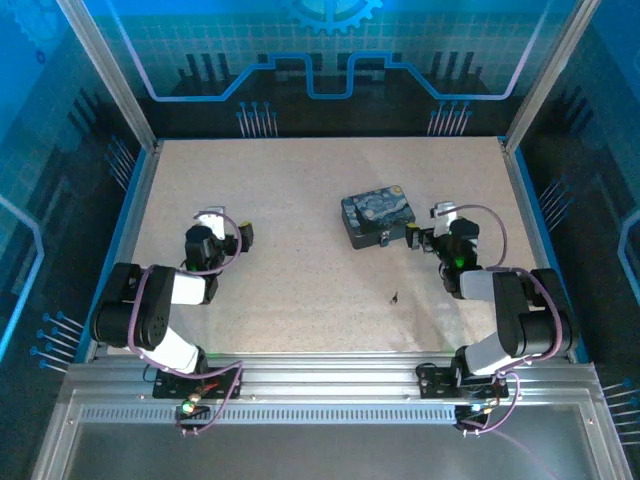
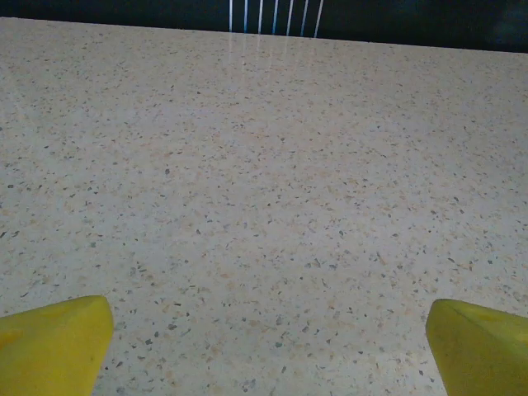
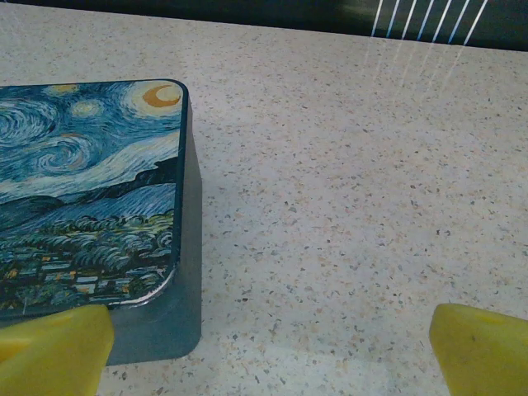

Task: Unlock the padlock with the key

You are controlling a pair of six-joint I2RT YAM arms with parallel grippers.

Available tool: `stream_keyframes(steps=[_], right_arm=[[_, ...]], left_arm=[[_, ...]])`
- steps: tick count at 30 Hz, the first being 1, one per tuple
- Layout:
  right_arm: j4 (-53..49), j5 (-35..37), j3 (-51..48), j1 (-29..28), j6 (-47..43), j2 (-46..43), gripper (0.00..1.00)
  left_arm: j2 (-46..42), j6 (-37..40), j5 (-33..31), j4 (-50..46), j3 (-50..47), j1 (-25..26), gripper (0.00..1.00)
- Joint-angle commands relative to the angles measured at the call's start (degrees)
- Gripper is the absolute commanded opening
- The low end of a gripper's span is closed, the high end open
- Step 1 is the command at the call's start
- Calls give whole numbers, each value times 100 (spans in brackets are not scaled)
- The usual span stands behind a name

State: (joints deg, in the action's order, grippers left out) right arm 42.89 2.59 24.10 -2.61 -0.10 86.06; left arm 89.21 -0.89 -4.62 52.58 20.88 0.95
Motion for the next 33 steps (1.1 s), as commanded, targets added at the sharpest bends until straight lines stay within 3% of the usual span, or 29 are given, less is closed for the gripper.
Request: stream_keyframes(steps=[1,27,33], right_arm=[[44,34,60,-72,-46,18,100],[35,-5,69,-51,-38,18,100],[-499,156,218,-11,68,-326,100]], left_arm=[[-26,150,115,-17,119,-43,99],[-26,109,4,1,105,-51,99],[-82,4,-289,1485,-689,-51,99]])
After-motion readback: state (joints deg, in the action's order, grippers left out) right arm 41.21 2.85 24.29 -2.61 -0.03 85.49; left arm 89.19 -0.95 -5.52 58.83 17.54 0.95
